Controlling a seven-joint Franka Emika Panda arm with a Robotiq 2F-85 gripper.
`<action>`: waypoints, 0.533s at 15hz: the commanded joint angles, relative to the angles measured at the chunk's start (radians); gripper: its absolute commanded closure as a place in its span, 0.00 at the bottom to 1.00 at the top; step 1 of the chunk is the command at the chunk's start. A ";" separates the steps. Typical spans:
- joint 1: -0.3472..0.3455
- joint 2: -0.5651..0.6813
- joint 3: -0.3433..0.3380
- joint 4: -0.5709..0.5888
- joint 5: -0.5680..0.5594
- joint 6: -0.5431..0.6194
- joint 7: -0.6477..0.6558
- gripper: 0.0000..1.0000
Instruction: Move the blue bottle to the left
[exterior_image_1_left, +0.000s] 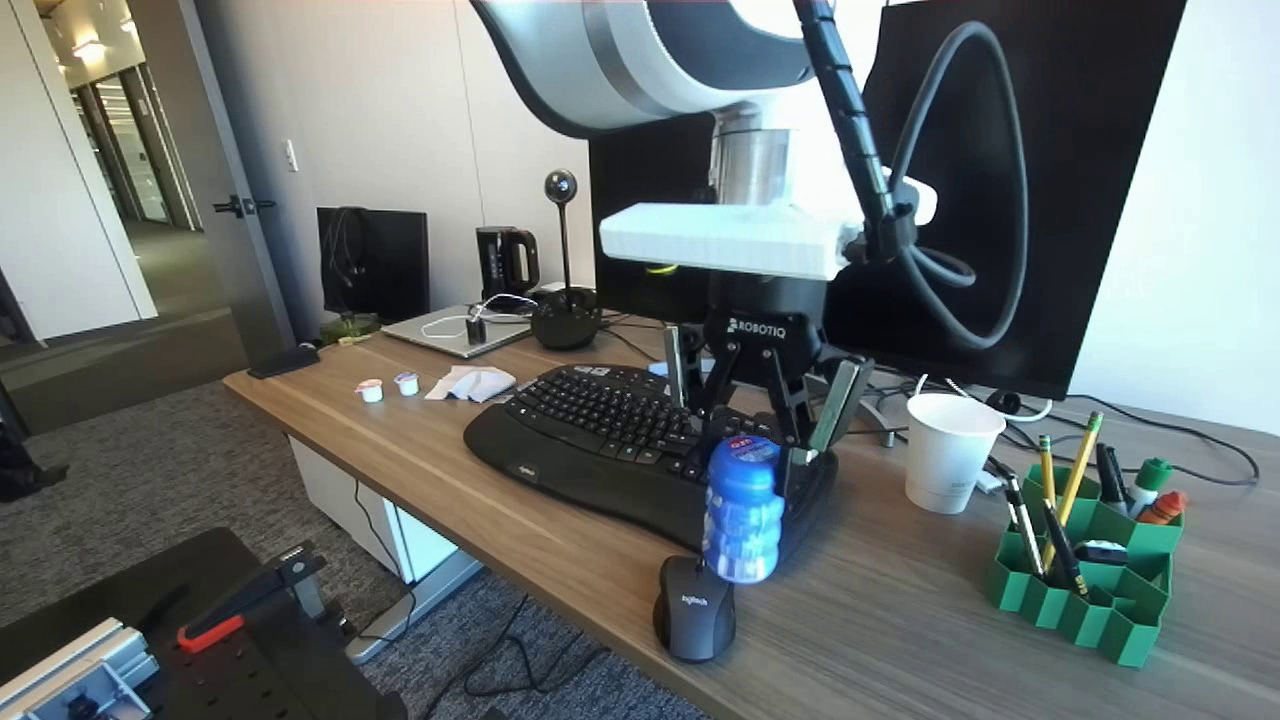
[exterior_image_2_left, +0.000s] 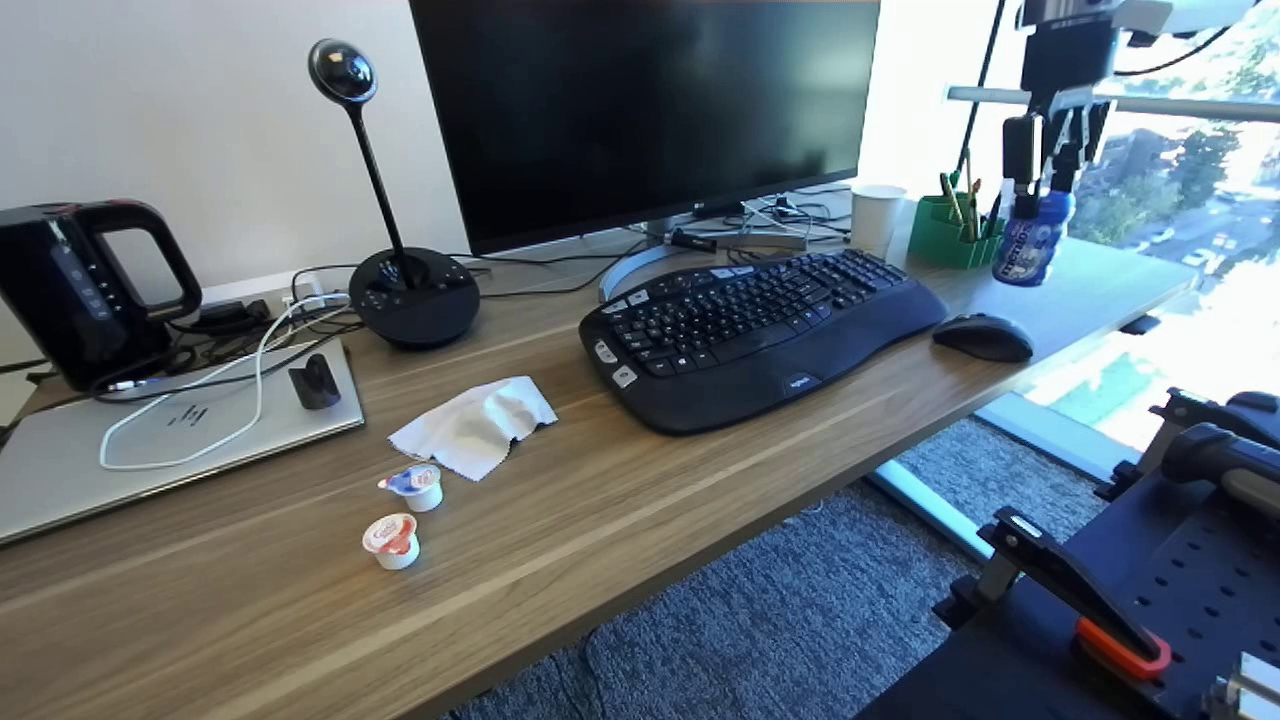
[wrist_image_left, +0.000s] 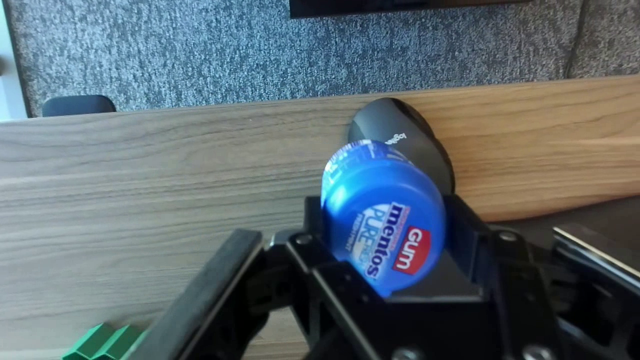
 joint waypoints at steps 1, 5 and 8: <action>0.025 -0.057 0.011 -0.074 -0.032 0.042 -0.003 0.65; 0.044 -0.091 0.026 -0.116 -0.026 0.039 -0.005 0.65; 0.044 -0.120 0.033 -0.144 -0.015 0.043 -0.018 0.65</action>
